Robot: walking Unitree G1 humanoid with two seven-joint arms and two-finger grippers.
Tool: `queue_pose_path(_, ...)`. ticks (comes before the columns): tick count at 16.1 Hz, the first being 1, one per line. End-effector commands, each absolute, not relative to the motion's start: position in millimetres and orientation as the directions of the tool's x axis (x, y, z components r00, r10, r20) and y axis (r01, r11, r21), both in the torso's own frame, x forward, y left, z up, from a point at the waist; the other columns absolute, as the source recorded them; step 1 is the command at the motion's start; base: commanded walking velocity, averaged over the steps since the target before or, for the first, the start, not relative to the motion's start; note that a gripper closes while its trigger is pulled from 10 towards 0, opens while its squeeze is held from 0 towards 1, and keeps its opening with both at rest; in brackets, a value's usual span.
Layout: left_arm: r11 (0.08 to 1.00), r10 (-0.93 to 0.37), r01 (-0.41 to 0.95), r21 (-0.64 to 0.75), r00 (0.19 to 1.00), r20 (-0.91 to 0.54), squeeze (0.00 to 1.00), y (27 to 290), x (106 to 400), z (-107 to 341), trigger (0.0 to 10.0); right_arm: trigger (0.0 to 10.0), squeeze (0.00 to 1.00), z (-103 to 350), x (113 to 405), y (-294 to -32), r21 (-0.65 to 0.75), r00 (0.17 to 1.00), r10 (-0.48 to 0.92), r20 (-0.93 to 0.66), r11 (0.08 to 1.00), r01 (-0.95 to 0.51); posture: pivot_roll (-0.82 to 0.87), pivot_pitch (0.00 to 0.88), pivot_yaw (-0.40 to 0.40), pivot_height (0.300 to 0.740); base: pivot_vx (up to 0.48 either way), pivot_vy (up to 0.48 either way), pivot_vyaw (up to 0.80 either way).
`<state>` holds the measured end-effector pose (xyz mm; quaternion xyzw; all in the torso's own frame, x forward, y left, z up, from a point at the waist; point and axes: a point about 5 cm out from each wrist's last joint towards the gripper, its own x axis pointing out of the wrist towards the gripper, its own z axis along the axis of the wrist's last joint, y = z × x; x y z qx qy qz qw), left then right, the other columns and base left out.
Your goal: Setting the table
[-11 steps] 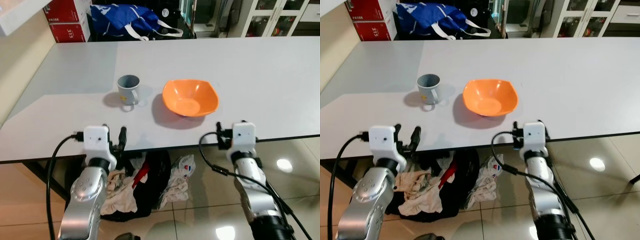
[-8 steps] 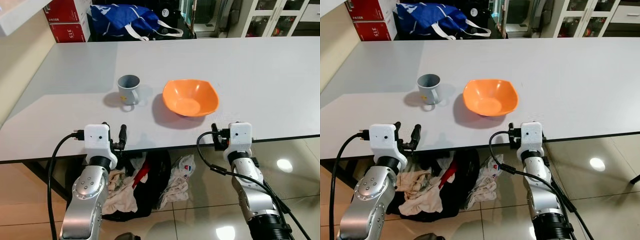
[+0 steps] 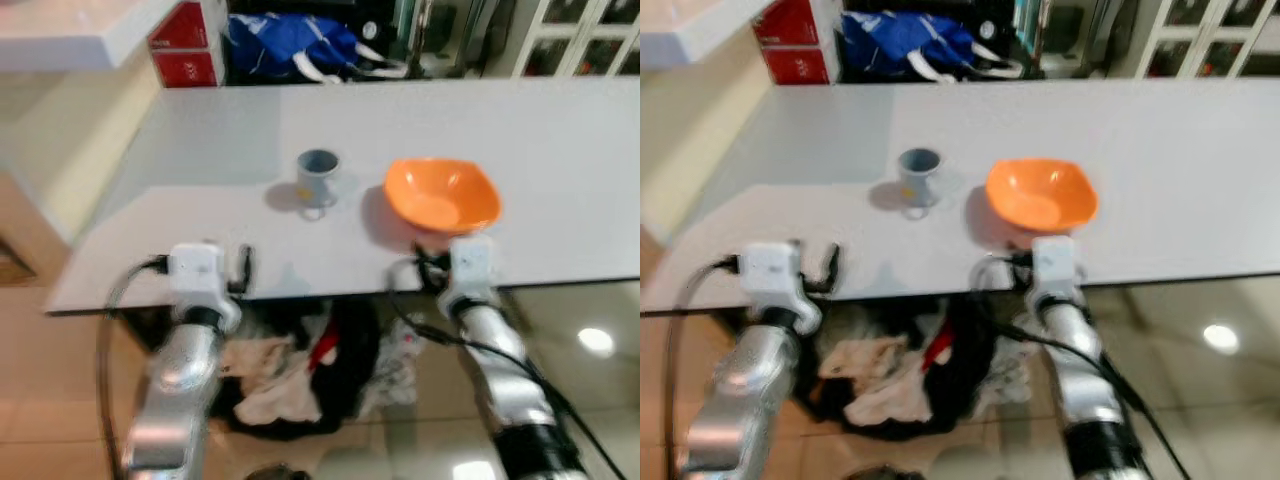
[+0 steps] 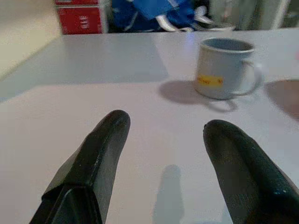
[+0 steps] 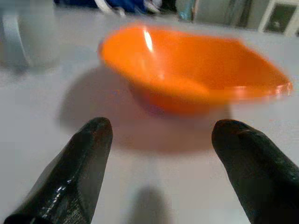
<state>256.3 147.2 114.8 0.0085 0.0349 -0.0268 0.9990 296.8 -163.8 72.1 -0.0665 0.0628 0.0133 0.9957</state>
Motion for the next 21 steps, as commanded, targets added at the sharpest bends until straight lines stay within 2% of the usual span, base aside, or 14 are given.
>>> queue_pose_path(1, 0.999, -0.041, 0.043, 0.033, 0.998, -0.054, 0.0, 151.5, 258.1, 118.8, 10.0, 10.0, 0.0, 75.9, 299.3, -158.3, -0.111, 0.993, 0.031, -0.116, 0.993, -0.044, 0.02, 0.0, 0.028, 0.74, 0.0, 0.476, 0.0)
queue_pose_path(14, 0.999, -0.016, 0.017, 0.043, 0.999, -0.044, 0.0, 153.3, 265.7, 120.9, 10.0, 10.0, 0.0, 75.9, 303.0, -148.3, -0.093, 0.988, 0.099, -0.119, 0.99, -0.11, 0.02, 0.0, 0.026, 0.74, 0.0, 0.479, 0.0)
queue_pose_path(17, 0.999, -0.024, 0.026, 0.047, 0.999, -0.045, 0.0, 152.3, 266.0, 120.8, 10.0, 10.0, 0.0, 74.8, 304.4, -147.5, -0.091, 0.988, 0.096, -0.125, 0.99, -0.108, 0.03, 0.0, 0.024, 0.74, 0.0, 0.48, 0.55)
queue_pose_path(21, 0.999, -0.024, 0.025, 0.041, 0.999, -0.041, 0.0, 151.9, 266.9, 121.4, 10.0, 10.0, 0.0, 74.3, 305.5, -146.2, -0.095, 0.987, 0.105, -0.125, 0.989, -0.117, 0.03, 0.0, 0.024, 0.74, 0.0, 0.48, 0.13)
